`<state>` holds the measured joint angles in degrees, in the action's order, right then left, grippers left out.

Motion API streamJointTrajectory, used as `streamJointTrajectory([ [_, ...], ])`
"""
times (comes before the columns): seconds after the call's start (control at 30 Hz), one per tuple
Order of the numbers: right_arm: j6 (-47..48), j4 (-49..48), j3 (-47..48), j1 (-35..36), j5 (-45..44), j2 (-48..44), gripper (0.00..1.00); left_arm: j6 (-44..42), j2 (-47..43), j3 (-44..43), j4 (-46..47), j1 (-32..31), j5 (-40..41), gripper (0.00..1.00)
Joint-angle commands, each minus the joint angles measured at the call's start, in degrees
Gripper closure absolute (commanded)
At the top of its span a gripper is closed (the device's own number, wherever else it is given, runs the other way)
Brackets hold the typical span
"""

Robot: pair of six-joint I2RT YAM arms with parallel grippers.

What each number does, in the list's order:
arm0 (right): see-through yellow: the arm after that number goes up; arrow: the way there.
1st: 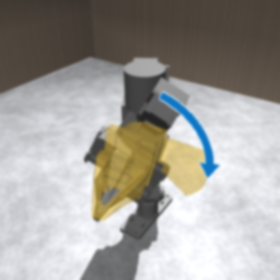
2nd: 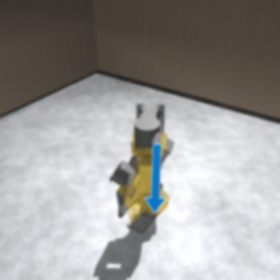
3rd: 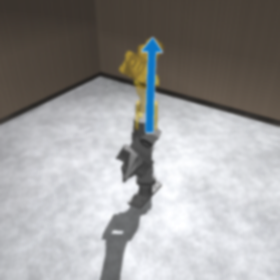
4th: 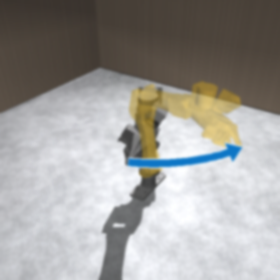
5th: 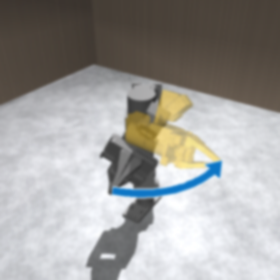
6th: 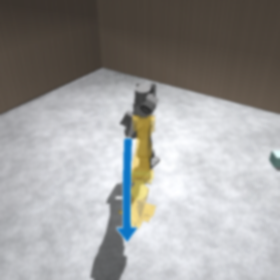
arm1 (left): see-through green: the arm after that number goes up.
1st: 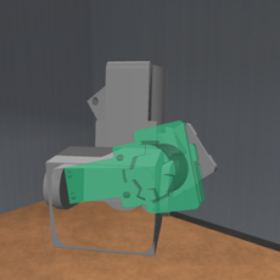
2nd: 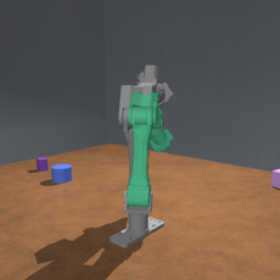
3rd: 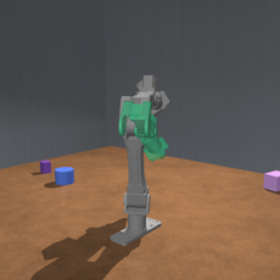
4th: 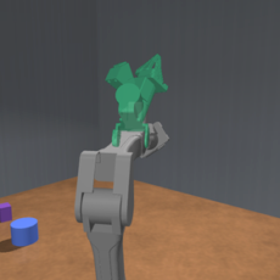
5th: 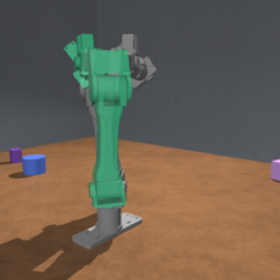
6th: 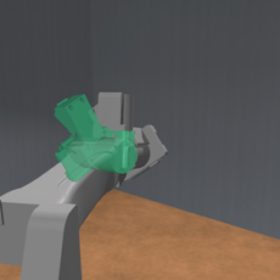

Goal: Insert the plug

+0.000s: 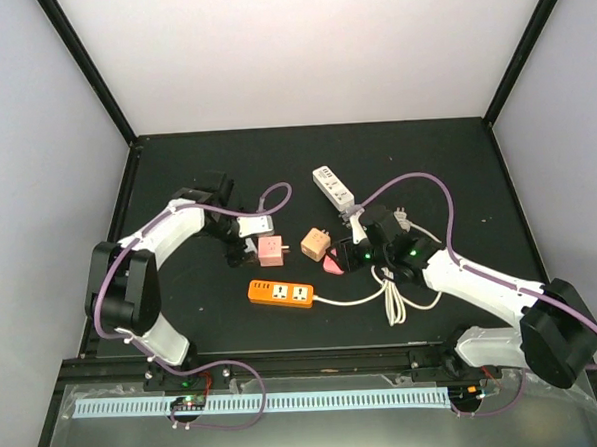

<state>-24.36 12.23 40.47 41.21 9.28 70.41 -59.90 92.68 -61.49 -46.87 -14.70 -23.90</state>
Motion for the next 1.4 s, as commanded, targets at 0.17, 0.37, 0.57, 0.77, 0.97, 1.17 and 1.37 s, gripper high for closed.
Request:
streamJointTrajectory([
  [0.17,1.7,-4.3,-1.9,-0.1,0.6,-0.8,0.47,-1.6,6.3,-8.7,-2.1,-8.3,3.7,0.01],
  [0.37,2.3,-6.6,-3.6,-0.2,1.0,-4.0,0.48,-2.5,8.6,-10.0,-2.0,-8.6,5.8,0.02],
  [0.57,2.0,-9.1,-5.2,-0.3,1.7,-5.9,0.51,-2.7,11.4,-10.9,-2.2,-8.6,7.0,0.10],
  [0.77,1.5,-11.3,-7.2,-0.6,1.3,-7.3,0.54,-2.3,11.2,-8.7,-0.1,-8.6,6.4,0.23],
  [0.97,0.7,-13.2,-8.8,-1.0,0.8,-8.9,0.58,-1.3,9.0,-6.0,2.4,-8.6,5.1,0.53],
  [1.17,0.1,-16.4,-11.5,-1.4,-0.3,-11.9,0.58,1.8,3.9,-6.4,1.1,-8.6,-1.5,0.72],
  [1.37,0.3,-22.4,-15.4,-1.4,0.2,-17.3,0.47,6.7,-3.1,-8.2,-2.2,-8.0,-13.6,0.99],
])
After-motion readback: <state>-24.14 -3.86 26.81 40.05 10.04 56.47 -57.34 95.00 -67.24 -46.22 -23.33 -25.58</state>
